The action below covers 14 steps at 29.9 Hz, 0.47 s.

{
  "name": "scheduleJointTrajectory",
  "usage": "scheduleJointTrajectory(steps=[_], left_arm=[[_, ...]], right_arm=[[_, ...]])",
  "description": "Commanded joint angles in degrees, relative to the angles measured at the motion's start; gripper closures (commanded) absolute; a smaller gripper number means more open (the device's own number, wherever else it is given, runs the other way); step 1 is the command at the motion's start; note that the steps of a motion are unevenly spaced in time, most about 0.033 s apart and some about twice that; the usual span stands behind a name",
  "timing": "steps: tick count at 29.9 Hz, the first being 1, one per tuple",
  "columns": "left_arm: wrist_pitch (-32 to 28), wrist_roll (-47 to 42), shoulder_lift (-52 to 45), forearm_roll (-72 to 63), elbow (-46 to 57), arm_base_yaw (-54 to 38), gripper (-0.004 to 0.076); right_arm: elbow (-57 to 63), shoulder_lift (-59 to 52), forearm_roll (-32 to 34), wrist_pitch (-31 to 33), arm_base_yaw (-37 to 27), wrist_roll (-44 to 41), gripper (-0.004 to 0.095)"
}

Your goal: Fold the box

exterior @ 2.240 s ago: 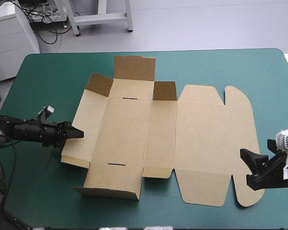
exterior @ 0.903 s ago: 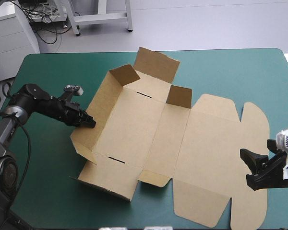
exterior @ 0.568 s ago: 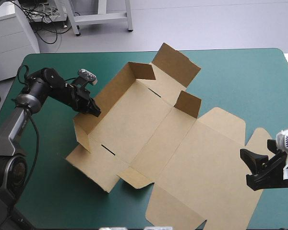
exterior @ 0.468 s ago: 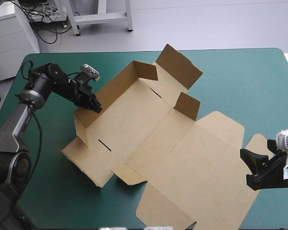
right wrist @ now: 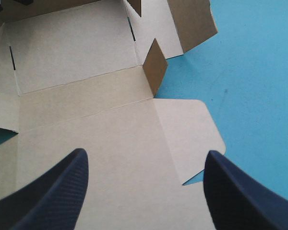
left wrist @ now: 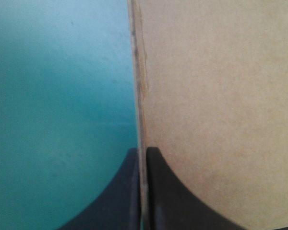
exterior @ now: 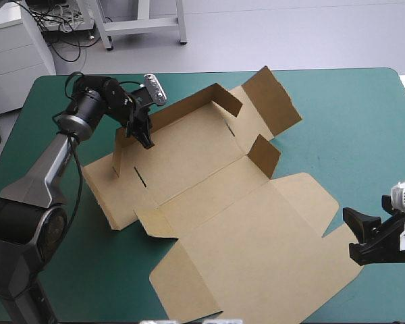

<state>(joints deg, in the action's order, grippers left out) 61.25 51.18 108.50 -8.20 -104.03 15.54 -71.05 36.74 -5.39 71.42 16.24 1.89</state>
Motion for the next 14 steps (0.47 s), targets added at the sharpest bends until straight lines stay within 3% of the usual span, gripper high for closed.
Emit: scheduleJointTrajectory(steps=[1, 8, 14], left_arm=[[-7.5, 7.0, -2.8, 0.7, -2.3, 2.4, 0.0756], [-21.0, 9.7, -1.9, 2.7, -2.3, 5.0, 0.0756], [-27.8, 25.0, -0.9, 0.8, -2.3, 8.8, 0.0756]], right_arm=[[-1.1, 0.4, 1.9, 0.0, -0.2, 0.1, 0.0278], [-1.1, 0.5, 2.3, 0.0, -0.2, 0.1, 0.0278], [-1.1, 0.7, 2.3, 0.0, -0.2, 0.1, 0.0278]])
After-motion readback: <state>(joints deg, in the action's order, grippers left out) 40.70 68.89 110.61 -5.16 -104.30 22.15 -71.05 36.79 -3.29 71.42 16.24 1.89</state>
